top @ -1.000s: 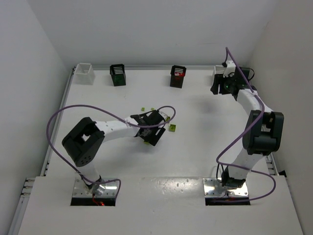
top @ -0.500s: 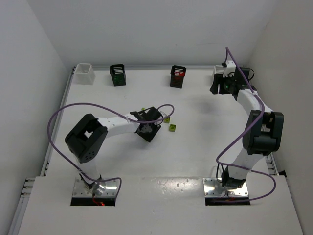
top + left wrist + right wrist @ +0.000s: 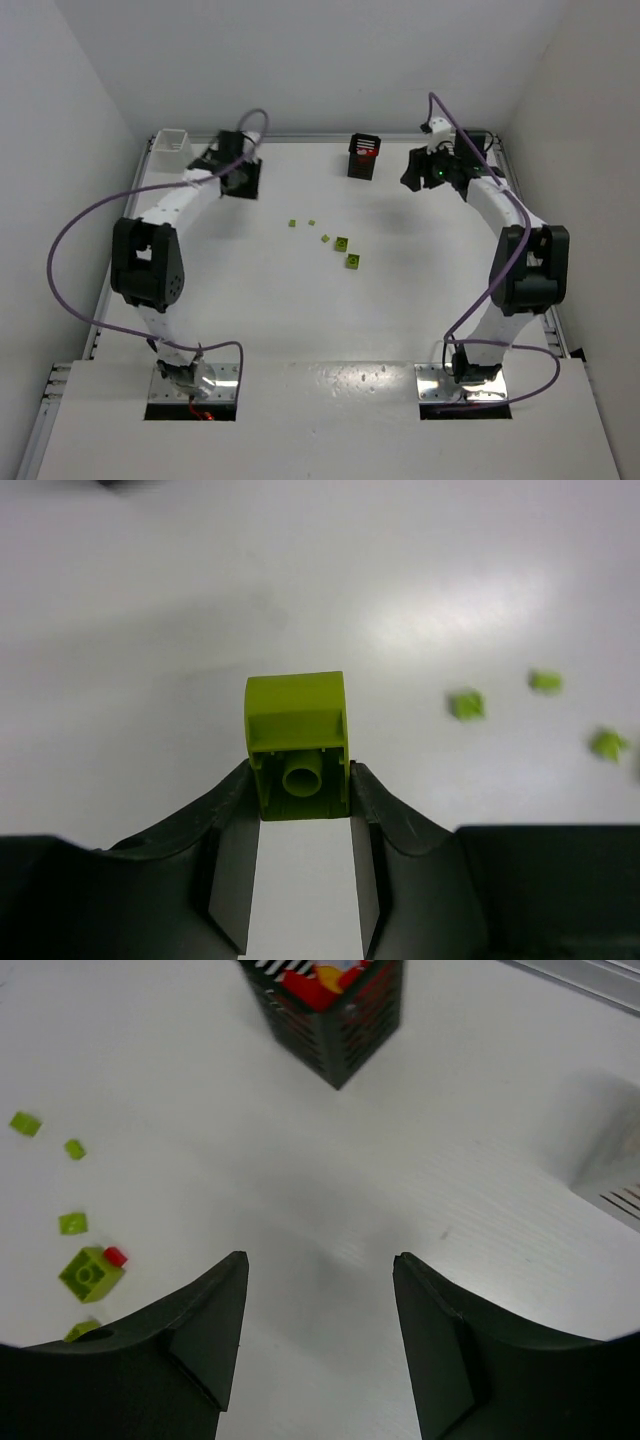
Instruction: Sort the legos into containers by color
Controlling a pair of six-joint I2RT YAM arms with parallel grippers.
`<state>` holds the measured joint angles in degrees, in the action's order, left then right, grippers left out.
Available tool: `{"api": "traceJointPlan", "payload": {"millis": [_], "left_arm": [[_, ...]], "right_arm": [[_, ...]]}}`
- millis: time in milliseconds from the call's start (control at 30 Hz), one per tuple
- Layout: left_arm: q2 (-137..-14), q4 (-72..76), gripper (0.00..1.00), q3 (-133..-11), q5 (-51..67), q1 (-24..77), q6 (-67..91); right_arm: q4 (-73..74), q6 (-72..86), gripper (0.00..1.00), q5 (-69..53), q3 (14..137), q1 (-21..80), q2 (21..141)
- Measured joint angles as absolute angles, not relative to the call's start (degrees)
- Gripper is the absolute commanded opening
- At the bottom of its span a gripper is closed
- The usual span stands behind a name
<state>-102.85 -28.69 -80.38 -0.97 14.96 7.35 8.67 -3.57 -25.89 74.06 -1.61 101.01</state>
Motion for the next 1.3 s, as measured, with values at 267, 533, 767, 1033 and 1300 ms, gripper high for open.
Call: {"api": "traceJointPlan", "payload": {"millis": [267, 533, 767, 1033, 1300], "left_arm": [[-113.6, -31.5, 0.27, -112.2, 5.1, -5.9, 5.5], [-126.9, -39.0, 0.30, -127.7, 11.4, -13.6, 5.0], [-131.9, -40.0, 0.28, -128.9, 13.4, -16.2, 6.5], [-133.1, -35.4, 0.31, -129.0, 13.3, -16.7, 9.3], [-134.0, -30.6, 0.35, -130.1, 10.6, -16.8, 10.3]], "right_arm": [[11.3, -6.2, 0.60, -27.3, 79.8, 5.7, 104.4], [11.3, -6.0, 0.60, -27.0, 80.6, 6.1, 106.2], [11.2, -5.8, 0.60, -26.5, 80.6, 6.9, 106.2], [11.0, -5.8, 0.60, -25.4, 80.2, 7.0, 106.2], [11.0, -5.8, 0.60, -24.7, 80.2, 7.0, 106.2]]}}
